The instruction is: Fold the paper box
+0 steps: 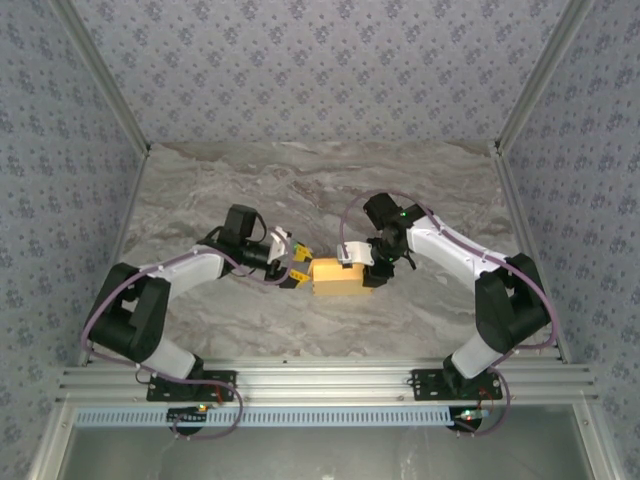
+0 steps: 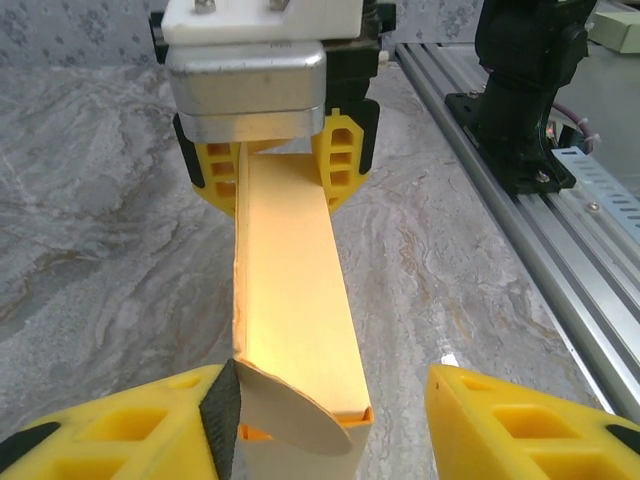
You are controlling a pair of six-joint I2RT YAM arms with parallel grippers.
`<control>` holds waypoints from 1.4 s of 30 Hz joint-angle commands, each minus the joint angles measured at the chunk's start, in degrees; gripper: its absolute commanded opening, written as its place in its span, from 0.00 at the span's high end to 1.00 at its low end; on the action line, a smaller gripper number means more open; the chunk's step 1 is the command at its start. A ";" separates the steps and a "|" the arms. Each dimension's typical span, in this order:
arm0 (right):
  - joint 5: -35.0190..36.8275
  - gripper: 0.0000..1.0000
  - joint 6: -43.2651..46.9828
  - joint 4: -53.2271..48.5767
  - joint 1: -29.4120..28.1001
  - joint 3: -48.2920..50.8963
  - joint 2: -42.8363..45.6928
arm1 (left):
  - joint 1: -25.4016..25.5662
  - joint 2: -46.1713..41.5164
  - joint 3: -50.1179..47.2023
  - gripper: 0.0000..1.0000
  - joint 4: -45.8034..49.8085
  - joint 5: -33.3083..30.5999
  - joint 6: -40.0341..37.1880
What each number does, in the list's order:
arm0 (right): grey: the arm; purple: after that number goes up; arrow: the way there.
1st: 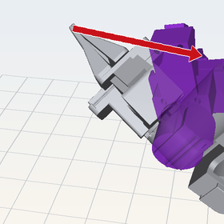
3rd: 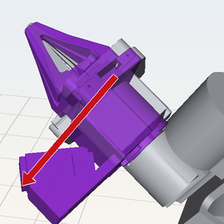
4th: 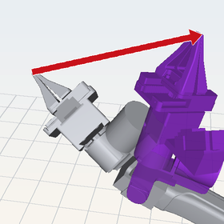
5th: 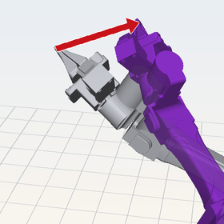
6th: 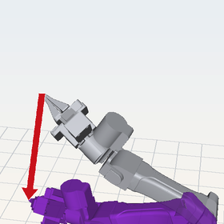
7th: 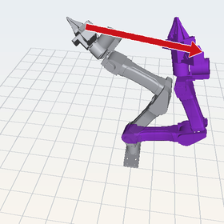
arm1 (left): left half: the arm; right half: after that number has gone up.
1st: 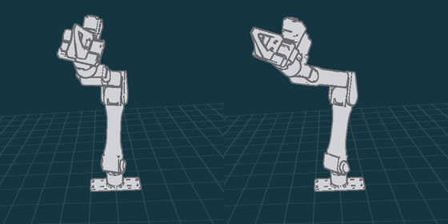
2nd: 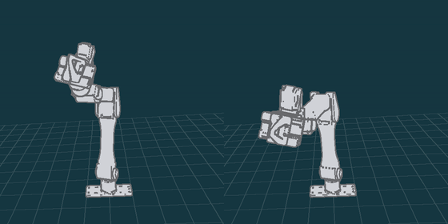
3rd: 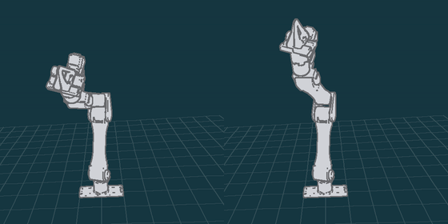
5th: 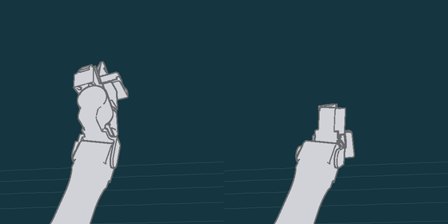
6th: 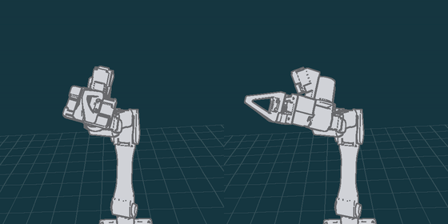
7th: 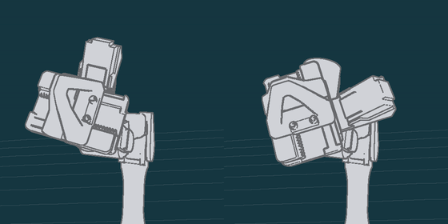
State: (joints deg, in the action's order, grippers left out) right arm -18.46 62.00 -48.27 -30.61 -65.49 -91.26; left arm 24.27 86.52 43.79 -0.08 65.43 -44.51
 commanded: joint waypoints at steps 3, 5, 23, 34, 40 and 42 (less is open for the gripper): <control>2.08 0.70 -0.39 -5.61 0.06 2.78 -1.43 | -2.30 -4.23 -0.13 0.45 4.31 0.37 -4.23; 2.09 0.70 -0.39 -5.52 0.03 3.00 -1.21 | -2.05 -4.26 -1.44 0.45 -0.98 -1.93 -0.96; 2.06 0.70 -0.98 -5.13 -0.22 2.59 -2.10 | 3.46 1.27 1.95 0.46 -4.94 -6.07 0.76; 1.76 0.70 -1.00 -4.80 -0.08 3.09 -1.86 | -3.61 -4.74 0.05 0.46 0.08 -5.31 -2.60; 1.93 0.69 -0.97 -5.13 -0.08 2.57 -2.35 | -3.57 -2.09 1.62 0.45 0.30 -4.13 -2.72; 2.02 0.69 -1.07 -5.05 -0.08 2.65 -2.41 | -3.08 -0.58 1.80 0.45 -2.76 -4.58 -0.24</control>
State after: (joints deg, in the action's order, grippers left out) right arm -18.48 61.98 -48.07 -30.61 -65.28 -91.15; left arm 20.75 84.12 44.31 -1.52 59.00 -45.39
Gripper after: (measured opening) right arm 0.410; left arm 0.550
